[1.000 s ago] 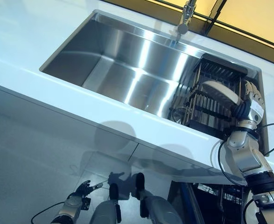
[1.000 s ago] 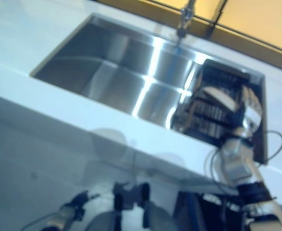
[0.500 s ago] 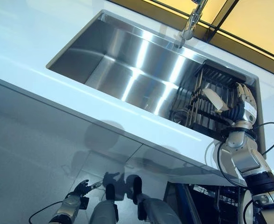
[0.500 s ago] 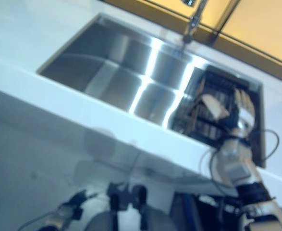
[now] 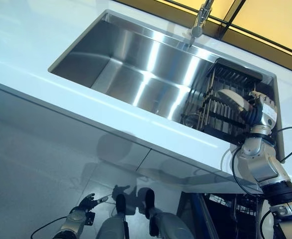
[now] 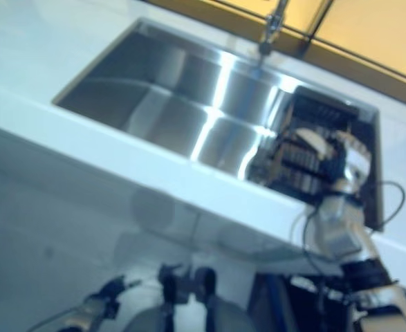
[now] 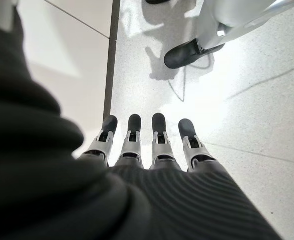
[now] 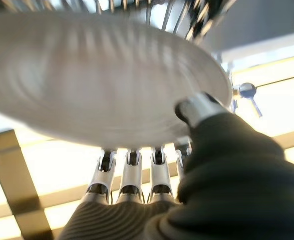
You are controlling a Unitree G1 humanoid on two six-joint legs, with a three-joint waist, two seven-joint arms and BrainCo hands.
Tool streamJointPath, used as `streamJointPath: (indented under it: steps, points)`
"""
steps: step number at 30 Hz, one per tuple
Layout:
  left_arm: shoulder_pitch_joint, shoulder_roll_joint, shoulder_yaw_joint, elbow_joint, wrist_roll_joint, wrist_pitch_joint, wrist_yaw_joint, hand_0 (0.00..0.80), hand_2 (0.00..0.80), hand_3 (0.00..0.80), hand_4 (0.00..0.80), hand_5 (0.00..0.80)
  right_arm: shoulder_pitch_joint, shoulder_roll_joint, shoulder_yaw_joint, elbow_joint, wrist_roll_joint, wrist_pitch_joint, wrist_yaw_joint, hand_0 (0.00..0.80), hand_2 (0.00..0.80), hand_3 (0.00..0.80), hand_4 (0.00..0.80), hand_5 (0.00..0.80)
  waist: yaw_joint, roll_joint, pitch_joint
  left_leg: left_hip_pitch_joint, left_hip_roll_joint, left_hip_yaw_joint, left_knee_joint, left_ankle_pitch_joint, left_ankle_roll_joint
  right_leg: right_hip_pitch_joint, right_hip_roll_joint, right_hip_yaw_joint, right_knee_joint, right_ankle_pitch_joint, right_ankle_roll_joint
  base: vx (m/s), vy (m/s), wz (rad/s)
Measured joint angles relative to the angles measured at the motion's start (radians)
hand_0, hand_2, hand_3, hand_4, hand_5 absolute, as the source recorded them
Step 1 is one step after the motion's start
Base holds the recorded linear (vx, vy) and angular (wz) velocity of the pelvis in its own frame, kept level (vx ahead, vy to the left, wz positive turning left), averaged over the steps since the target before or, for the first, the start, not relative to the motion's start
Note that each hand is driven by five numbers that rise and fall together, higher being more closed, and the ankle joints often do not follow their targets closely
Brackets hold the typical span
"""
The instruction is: Take plates into dishwasher
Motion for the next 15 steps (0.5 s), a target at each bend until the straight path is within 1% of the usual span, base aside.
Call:
streamJointPath:
  steps: [3, 15]
  points:
    - [-0.001, 0.0, 0.0, -0.001, 0.0, 0.0, 0.0, 0.0, 0.0, 0.0, 0.0, 0.0, 0.002, -0.002, -0.012, 0.0, 0.0, 0.001, 0.001, 0.8, 0.8, 0.8, 0.8, 0.8, -0.001, -0.006, 0.003, -0.001, 0.0, 0.0, -0.001, 0.0, 0.0, 0.0, 0.0, 0.0, -0.003, 0.0, 0.0, 0.0, 0.0, 0.0]
    - [-0.011, 0.0, 0.0, -0.002, 0.0, 0.0, 0.0, 0.0, 0.0, 0.0, 0.0, 0.0, 0.004, -0.002, -0.012, 0.001, 0.001, 0.001, -0.002, 0.8, 0.8, 0.8, 0.8, 0.8, -0.001, -0.006, 0.004, 0.018, 0.0, -0.005, -0.026, 0.004, 0.006, 0.004, 0.002, 0.0, -0.001, 0.004, 0.002, 0.0, 0.0, 0.0]
